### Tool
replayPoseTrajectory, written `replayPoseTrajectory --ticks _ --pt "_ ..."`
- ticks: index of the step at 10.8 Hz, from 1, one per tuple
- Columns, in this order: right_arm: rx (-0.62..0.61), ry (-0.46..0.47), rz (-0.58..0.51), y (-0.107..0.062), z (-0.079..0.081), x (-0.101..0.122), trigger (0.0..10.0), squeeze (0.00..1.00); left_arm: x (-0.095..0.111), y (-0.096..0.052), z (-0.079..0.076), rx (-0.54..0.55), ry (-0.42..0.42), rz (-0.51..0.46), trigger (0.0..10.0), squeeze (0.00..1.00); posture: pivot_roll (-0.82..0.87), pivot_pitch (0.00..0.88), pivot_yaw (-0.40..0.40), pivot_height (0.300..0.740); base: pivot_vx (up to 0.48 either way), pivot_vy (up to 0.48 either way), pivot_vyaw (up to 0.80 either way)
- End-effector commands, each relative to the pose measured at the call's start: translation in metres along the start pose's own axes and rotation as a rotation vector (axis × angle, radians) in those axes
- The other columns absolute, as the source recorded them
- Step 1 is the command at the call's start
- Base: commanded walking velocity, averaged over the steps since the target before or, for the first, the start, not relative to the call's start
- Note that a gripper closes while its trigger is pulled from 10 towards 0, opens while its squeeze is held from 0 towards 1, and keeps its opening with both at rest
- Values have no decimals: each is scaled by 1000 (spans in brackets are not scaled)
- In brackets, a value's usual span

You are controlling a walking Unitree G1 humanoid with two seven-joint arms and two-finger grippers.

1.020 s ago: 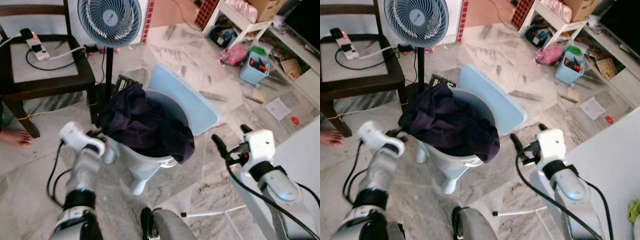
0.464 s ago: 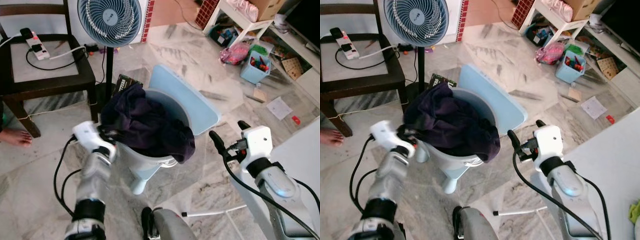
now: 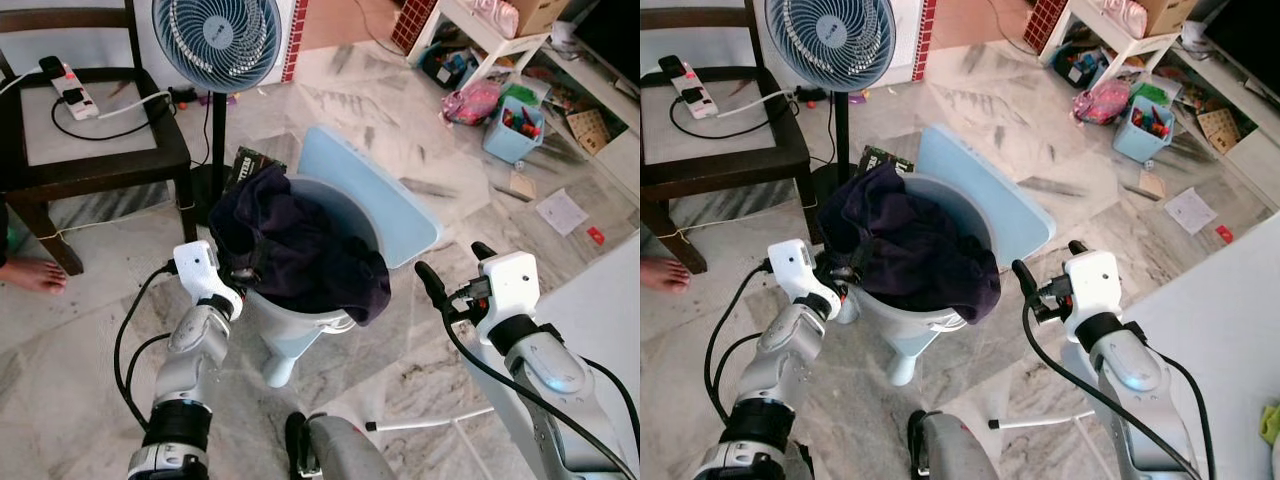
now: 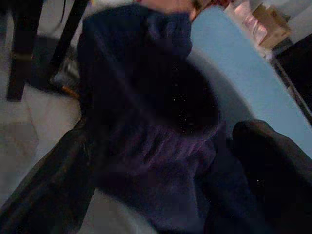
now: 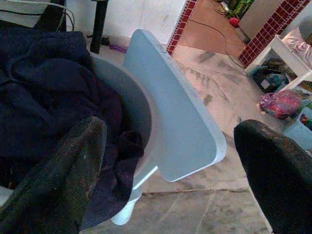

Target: Hang hanger

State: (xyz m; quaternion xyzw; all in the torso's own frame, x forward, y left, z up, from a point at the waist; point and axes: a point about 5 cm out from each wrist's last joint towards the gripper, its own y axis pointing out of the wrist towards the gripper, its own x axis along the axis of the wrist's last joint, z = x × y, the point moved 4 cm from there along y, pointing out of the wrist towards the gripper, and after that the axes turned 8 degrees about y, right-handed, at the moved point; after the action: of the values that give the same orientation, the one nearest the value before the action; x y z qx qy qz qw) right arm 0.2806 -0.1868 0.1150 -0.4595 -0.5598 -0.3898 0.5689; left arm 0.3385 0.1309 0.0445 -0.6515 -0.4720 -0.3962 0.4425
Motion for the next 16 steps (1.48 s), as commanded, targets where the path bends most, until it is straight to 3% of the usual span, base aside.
replayPoseTrajectory --ticks 1,6,7,8,10,11,13,14,15,16 --pt "-14 -6 18 -2 -5 -4 10000 0 -13 0 -5 -3 -32 69 10000 0 -234 194 -215 740 0 0 0" --pt "-3 -9 25 -3 -3 -5 10000 0 -9 7 14 14 -9 106 10000 0 -244 199 -219 740 0 0 0" --pt "-4 -11 26 -3 -3 -5 10000 0 -7 8 17 13 7 103 9333 0 -247 200 -219 740 0 0 0" --pt "-5 -13 28 -4 -4 -5 10000 0 -1 11 21 18 -3 76 4980 0 -247 200 -219 740 0 0 0" --pt "-2 -19 27 -4 -4 -5 10000 0 -2 12 23 23 17 83 314 0 -248 200 -220 740 0 0 0" --pt "-2 -21 26 -3 -4 -5 10000 0 -2 12 24 23 19 74 0 0 -248 200 -221 740 0 0 0" --pt "-2 -25 24 -2 -4 -5 10000 0 -2 13 25 25 30 68 0 0 -248 198 -221 740 0 0 0" --pt "-2 -26 24 -2 -4 -4 10000 0 -2 13 25 23 35 67 2157 0 -249 196 -219 740 0 0 0" --pt "-2 -28 23 -2 -4 -5 10000 0 -1 14 26 39 48 61 10000 0 -249 195 -219 740 0 0 0" --pt "-3 -28 24 -2 -4 -5 10000 0 0 14 28 48 47 52 10000 0 -250 195 -219 740 0 0 0"
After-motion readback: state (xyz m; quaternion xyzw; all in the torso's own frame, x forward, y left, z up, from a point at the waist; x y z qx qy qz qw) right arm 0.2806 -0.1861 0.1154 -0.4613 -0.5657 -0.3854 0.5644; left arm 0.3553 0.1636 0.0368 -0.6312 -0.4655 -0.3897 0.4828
